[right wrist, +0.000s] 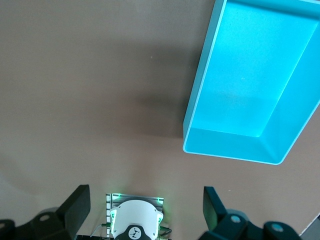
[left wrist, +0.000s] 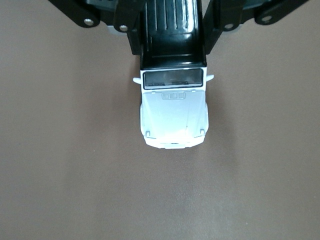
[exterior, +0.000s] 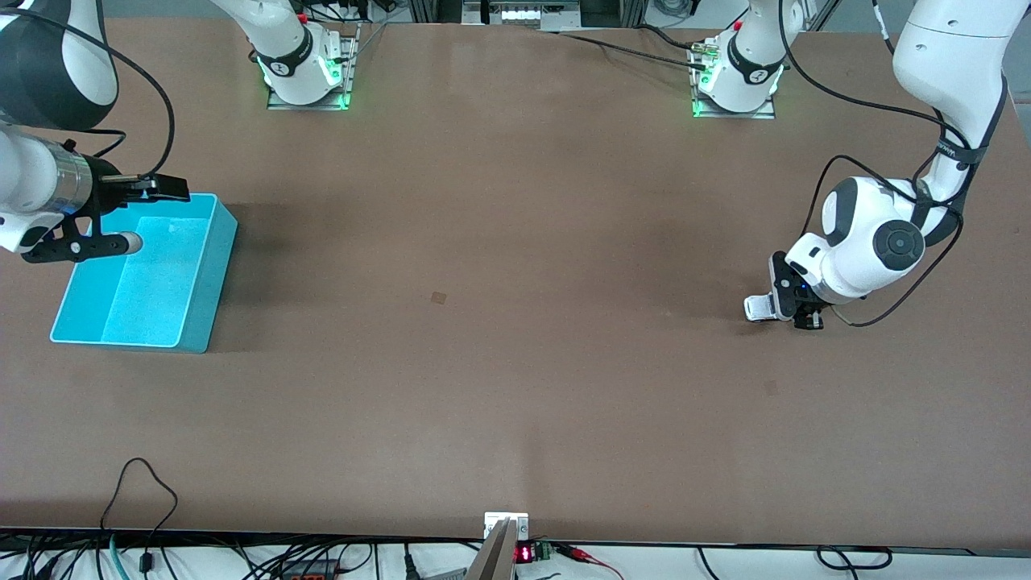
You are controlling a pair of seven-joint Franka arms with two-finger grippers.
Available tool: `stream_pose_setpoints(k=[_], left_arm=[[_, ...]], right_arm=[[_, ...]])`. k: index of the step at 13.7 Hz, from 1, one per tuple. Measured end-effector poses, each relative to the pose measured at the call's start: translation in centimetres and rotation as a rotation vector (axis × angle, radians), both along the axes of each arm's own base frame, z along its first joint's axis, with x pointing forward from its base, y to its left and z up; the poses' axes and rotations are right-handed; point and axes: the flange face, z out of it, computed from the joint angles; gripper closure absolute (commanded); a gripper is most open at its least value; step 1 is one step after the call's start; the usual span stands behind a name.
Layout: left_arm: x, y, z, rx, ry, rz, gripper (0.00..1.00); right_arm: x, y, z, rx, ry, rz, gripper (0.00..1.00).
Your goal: Wind and store white jeep toy
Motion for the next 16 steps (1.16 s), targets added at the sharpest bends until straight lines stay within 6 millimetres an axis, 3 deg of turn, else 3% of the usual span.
stream_pose_setpoints(k=[5, 16], left_arm=[[0.0, 0.7, 0.0, -0.001, 0.001, 0.002, 0.60], [-0.1, 6.5, -0.1, -0.009, 0.010, -0.051, 0.60]], right_arm=[[0.0, 0.0, 0.0, 0.000, 0.000, 0.000, 0.00], [0.0, 0.0, 0.0, 0.000, 0.000, 0.000, 0.00]])
